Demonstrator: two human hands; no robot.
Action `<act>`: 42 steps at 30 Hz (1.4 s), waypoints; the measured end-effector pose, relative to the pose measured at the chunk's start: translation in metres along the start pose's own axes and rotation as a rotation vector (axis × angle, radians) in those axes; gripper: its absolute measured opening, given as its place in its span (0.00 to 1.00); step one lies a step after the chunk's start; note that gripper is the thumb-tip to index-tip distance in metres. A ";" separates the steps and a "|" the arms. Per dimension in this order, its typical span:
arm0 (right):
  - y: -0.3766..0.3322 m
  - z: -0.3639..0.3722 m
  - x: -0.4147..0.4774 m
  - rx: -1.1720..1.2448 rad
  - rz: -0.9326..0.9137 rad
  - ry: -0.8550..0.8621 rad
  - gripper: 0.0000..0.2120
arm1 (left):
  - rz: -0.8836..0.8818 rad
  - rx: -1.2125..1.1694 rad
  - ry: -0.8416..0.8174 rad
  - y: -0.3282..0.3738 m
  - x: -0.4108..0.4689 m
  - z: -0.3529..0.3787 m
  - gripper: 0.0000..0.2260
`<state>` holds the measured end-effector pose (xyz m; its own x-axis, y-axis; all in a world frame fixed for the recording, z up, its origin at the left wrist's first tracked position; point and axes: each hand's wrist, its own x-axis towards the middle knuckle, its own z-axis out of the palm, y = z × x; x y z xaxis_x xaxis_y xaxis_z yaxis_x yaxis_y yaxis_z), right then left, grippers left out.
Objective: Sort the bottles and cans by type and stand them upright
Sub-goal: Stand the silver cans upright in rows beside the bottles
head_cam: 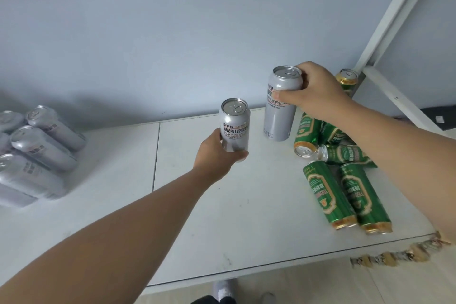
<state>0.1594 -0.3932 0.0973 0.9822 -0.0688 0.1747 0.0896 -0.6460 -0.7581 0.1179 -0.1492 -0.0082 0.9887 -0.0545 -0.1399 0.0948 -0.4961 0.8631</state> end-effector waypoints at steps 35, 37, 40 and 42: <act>-0.147 0.195 -0.098 0.175 -0.075 -0.121 0.22 | -0.071 -0.028 0.117 -0.123 -0.098 -0.196 0.21; -0.152 0.200 -0.098 0.200 -0.084 -0.134 0.22 | -0.086 -0.032 0.131 -0.127 -0.100 -0.201 0.21; -0.156 0.205 -0.096 0.219 -0.101 -0.166 0.22 | -0.103 -0.036 0.164 -0.131 -0.105 -0.203 0.22; -0.157 0.208 -0.096 0.222 -0.111 -0.186 0.23 | -0.124 -0.038 0.184 -0.132 -0.108 -0.203 0.21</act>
<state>0.0858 -0.1268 0.0690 0.9759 0.1466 0.1613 0.2115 -0.4581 -0.8634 0.0218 0.0985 -0.0086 0.9734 0.1659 -0.1577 0.2175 -0.4557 0.8632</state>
